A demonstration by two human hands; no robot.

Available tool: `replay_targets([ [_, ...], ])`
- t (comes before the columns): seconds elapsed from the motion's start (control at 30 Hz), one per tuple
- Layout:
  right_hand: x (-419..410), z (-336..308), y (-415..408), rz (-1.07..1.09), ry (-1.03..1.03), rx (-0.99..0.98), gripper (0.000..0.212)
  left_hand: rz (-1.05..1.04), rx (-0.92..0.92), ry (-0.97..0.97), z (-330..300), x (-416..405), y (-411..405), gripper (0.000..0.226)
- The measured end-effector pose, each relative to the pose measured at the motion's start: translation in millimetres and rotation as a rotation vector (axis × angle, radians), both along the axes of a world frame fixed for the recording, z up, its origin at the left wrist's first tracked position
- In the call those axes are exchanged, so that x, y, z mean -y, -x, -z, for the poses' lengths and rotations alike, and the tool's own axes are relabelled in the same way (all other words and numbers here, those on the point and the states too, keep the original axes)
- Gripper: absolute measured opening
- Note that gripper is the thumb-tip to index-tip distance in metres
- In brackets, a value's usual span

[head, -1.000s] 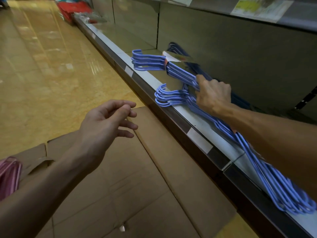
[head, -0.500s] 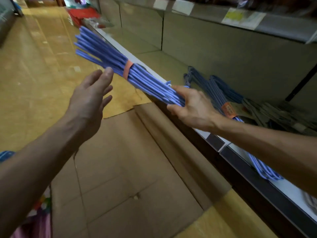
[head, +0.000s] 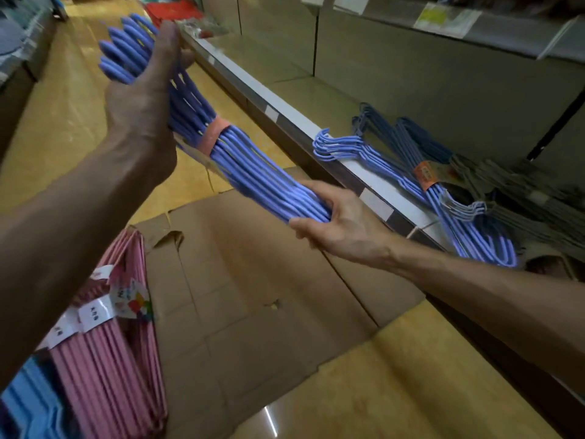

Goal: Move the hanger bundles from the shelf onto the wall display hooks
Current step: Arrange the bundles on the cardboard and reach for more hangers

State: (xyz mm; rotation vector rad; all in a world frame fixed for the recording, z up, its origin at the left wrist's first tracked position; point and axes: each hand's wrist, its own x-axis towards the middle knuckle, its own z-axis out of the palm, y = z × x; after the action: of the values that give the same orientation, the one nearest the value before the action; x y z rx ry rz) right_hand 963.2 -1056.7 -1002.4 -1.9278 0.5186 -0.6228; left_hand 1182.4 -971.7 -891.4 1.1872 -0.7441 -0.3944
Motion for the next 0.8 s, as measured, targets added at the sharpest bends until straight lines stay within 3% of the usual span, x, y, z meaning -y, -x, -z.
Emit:
replay_targets([
  [0.1,-23.4,10.0,3.6,-0.061,-0.174,-0.080,0.040,-0.012,-0.061,-0.023,-0.3,-4.0,4.8,0.044],
  [0.17,-36.7,13.0,4.5,-0.121,-0.274,-0.147,0.039,-0.025,-0.069,-0.090,5.1,-5.7,6.1,0.028],
  [0.23,-45.9,13.3,3.7,-0.181,-0.381,-0.205,0.038,-0.023,-0.049,-0.133,9.8,-9.0,6.2,0.014],
  [0.4,-58.9,5.3,-1.9,-0.279,-0.583,-0.285,0.030,0.002,0.076,-0.168,7.1,-19.0,7.1,0.009],
  [0.57,-61.1,-6.2,-16.7,-0.348,-0.882,-0.221,0.042,0.101,0.194,-0.227,-5.5,-26.5,19.3,0.015],
  [0.8,-63.2,-26.0,-44.2,-0.468,-1.043,-0.063,0.030,0.185,0.193,-0.252,-10.5,-39.0,19.2,0.020],
])
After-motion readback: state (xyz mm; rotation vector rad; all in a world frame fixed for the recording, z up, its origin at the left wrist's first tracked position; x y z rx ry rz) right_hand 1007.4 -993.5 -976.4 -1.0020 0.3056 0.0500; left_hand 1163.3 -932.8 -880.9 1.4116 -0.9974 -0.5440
